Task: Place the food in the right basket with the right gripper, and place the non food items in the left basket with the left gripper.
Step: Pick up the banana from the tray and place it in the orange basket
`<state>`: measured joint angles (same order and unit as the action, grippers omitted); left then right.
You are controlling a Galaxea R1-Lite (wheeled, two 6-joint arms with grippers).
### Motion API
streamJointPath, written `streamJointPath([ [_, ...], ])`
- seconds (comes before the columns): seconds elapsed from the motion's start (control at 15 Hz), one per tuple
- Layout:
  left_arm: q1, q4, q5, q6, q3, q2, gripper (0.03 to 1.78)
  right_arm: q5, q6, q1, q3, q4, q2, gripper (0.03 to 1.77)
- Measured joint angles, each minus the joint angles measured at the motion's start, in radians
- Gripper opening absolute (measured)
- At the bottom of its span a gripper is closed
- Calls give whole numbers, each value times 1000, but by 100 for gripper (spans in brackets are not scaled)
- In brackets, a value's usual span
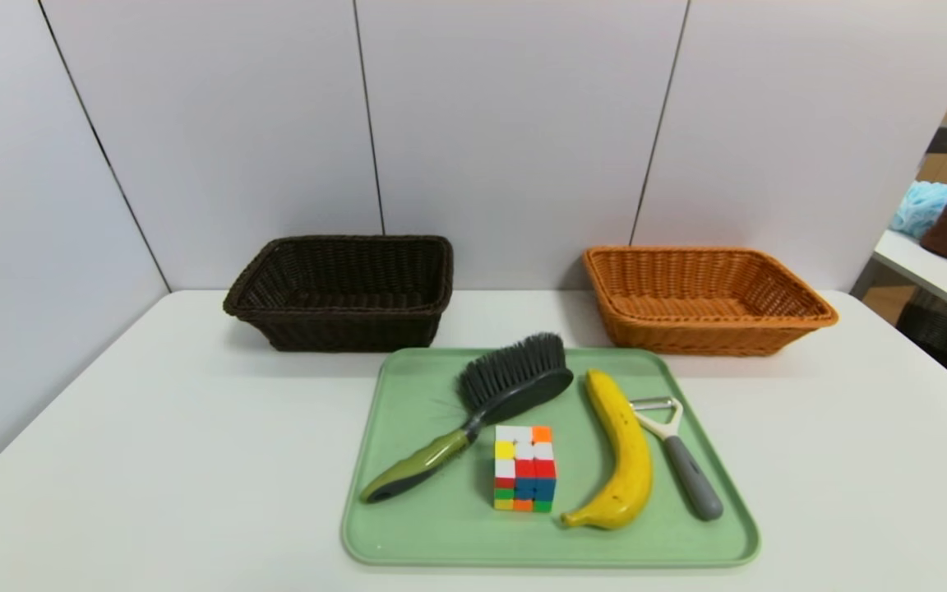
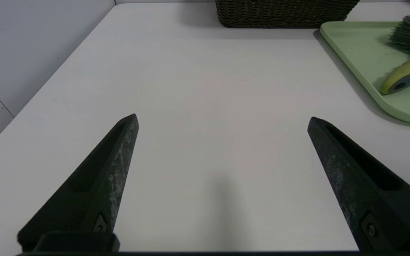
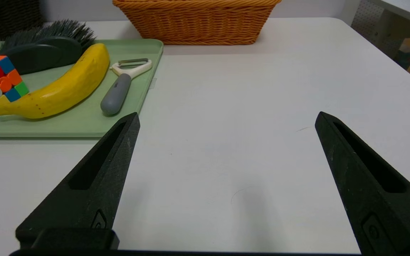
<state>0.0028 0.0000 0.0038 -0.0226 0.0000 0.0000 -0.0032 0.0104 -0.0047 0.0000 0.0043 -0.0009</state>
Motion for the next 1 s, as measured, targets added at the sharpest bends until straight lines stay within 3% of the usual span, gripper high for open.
streamJointPath([
  [1.0, 0, 0, 0, 2, 0, 0, 169, 0, -3, 0, 0, 0, 0, 170],
])
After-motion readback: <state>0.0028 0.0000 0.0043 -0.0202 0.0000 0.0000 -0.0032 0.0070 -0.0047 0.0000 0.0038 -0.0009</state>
